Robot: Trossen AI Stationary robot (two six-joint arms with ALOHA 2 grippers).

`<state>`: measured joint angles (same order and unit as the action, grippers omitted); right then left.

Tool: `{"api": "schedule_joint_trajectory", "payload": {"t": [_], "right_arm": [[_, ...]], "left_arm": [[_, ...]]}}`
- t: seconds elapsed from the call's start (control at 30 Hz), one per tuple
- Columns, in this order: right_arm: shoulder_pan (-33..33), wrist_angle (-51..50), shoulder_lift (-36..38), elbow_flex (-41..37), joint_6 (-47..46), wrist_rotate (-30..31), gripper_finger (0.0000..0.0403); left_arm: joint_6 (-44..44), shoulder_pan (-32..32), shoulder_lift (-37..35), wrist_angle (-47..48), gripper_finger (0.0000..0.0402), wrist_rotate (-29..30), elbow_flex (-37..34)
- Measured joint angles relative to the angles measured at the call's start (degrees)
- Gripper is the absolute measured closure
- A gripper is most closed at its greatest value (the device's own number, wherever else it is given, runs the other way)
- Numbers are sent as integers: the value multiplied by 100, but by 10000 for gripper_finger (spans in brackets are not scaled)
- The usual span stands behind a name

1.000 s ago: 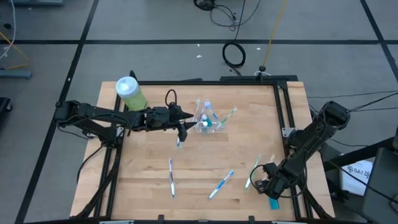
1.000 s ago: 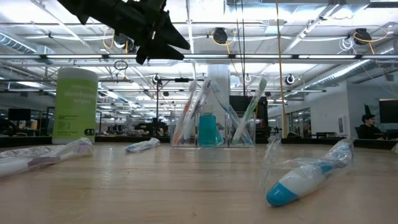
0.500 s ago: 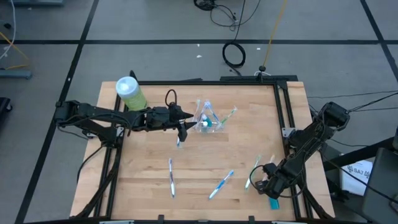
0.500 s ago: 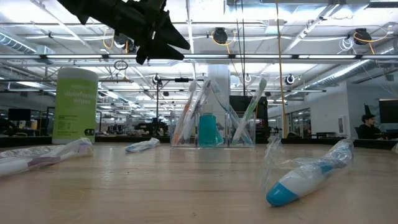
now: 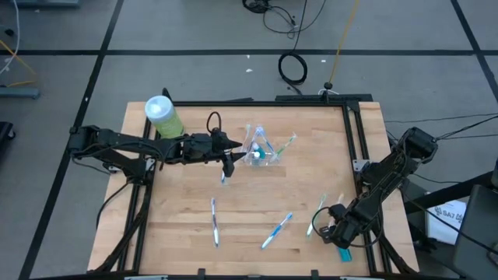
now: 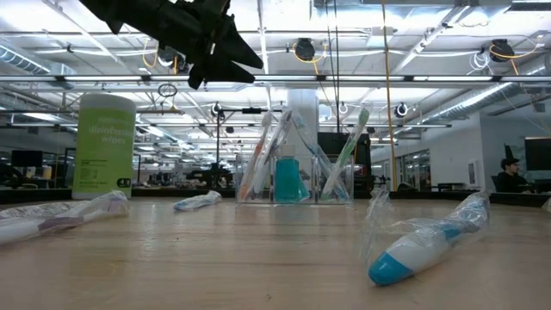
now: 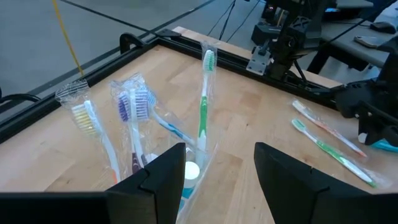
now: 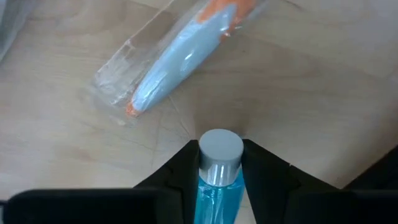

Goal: Pick & Place toothbrushing station
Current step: Put the left small mouthwash bottle into the middle section of the transparent organizer

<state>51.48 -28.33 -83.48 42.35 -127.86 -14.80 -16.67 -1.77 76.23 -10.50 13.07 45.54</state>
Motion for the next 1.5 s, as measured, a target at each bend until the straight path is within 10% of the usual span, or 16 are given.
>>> {"api": "schedule_joint_trajectory", "payload": {"t": [0.37, 0.73, 1.5], "right_arm": [[-136, -65, 608, 0, 893, 573, 310], [-360, -164, 1502, 0, 2074, 2819, 309], [-3064, 1738, 1567, 0, 8165, 3887, 308]], "left_arm": [[-11, 1, 0, 2, 206, -1, 0], [-7, -1, 2, 4, 206, 1, 0], [0, 1, 2, 7, 206, -1, 0]]}}
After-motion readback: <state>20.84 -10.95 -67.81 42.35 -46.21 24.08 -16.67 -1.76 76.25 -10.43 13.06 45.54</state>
